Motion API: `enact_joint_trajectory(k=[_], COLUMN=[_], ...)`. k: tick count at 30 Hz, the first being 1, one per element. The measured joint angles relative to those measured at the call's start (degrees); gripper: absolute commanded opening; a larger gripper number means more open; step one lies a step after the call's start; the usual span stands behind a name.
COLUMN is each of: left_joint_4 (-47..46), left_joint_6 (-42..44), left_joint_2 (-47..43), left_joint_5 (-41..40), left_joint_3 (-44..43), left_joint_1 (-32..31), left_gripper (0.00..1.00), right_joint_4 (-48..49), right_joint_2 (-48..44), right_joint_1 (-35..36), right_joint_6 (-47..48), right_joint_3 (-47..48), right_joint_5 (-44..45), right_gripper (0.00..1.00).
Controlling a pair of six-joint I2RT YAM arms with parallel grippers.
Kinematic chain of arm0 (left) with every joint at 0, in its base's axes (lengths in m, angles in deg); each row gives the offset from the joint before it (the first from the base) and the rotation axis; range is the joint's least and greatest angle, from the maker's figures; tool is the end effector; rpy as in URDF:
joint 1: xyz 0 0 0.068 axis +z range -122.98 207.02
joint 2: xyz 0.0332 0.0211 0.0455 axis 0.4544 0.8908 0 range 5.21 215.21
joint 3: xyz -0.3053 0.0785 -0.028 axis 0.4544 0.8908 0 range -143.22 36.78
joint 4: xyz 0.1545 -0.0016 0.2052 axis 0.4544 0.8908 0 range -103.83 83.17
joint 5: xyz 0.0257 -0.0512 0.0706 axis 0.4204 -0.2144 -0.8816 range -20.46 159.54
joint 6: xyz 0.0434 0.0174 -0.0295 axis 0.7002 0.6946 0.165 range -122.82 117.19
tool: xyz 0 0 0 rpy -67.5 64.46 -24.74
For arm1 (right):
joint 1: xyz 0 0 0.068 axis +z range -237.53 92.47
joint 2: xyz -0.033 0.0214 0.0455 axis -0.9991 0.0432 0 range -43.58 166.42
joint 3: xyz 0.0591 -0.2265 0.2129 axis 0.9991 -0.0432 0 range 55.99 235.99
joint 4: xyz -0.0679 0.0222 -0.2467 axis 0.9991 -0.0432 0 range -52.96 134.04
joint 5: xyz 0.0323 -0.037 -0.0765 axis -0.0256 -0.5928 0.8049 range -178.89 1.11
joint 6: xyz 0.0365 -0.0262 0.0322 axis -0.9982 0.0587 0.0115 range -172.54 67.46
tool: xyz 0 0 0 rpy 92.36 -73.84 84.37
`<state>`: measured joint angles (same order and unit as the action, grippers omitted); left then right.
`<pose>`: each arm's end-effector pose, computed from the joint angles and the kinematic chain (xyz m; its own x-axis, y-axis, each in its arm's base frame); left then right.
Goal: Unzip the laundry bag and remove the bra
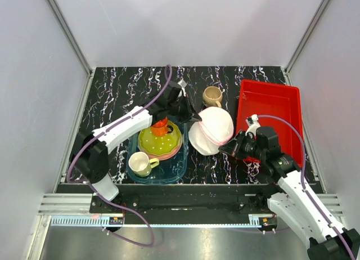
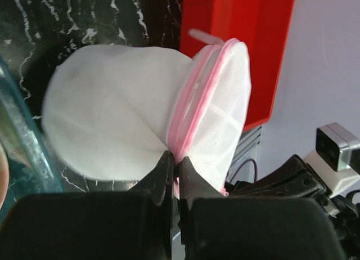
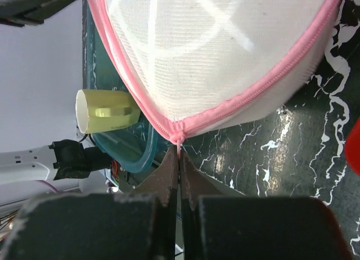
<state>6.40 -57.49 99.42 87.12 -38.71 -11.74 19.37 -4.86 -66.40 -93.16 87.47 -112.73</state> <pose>0.2850 -0.2436 0.3322 -0.9198 -0.2588 -0.2948 0.0512 0.6659 -0.7443 0.1034 0.0562 0.2786 -0.7972 0.3304 -0.5053 -0.1722 0.6778 0.7148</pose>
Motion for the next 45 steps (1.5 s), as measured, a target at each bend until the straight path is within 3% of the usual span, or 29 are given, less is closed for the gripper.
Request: enact_joint_trajectory(k=[2, 3, 5, 6, 11, 16, 19, 25, 35, 45], left_joint_4=[0.9, 1.0, 0.9, 0.9, 0.7, 2.4, 3.7, 4.2, 5.1, 0.5], left_joint_6=[1.4, 2.3, 3.2, 3.7, 7.3, 9.8, 9.9, 9.2, 5.7, 1.6], left_joint_2=[1.3, 2.5, 4.3, 5.4, 6.6, 4.4, -0.3, -9.0, -6.6, 0.4], left_joint_5=[2.1, 3.1, 4.1, 4.5, 6.0, 5.5, 4.1, 1.6, -0.6, -1.5], left_joint_3=[-2.5, -4.0, -5.8, -6.9, -7.8, -8.2, -6.3, 0.3, 4.0, 2.4], left_joint_1=[0.3, 0.1, -0.1, -0.2, -1.0, -2.1, -2.8, -6.9, -10.0, -9.9], left_gripper=[0.0, 0.05, 0.33, 0.52, 0.89, 0.91, 0.99, 0.99, 0.99, 0.86], right_joint_4=[0.7, 0.7, 0.8, 0.8, 1.0, 3.5, 4.5, 5.5, 5.5, 5.2], right_joint_2=[-0.3, 0.0, 1.0, 1.8, 7.4, 9.8, 10.7, 11.8, 13.1, 12.5], right_joint_1=[0.0, 0.0, 0.0, 0.0, 0.0, 0.0, 0.0, 0.0, 0.0, 0.0], right_joint_6=[-1.0, -1.4, -1.7, -1.8, -1.7, -1.7, -1.7, -1.2, -0.6, -0.3], right_joint_3=[-0.5, -0.6, -0.5, -0.4, 1.9, 2.7, 2.8, 2.8, 2.7, 2.7], right_joint_5=[-0.7, -0.9, -1.0, -1.0, -0.9, -0.7, -0.7, -1.0, -1.2, -1.3], right_gripper=[0.0, 0.0, 0.0, 0.0, 0.0, 0.0, 0.0, 0.0, 0.0, 0.0])
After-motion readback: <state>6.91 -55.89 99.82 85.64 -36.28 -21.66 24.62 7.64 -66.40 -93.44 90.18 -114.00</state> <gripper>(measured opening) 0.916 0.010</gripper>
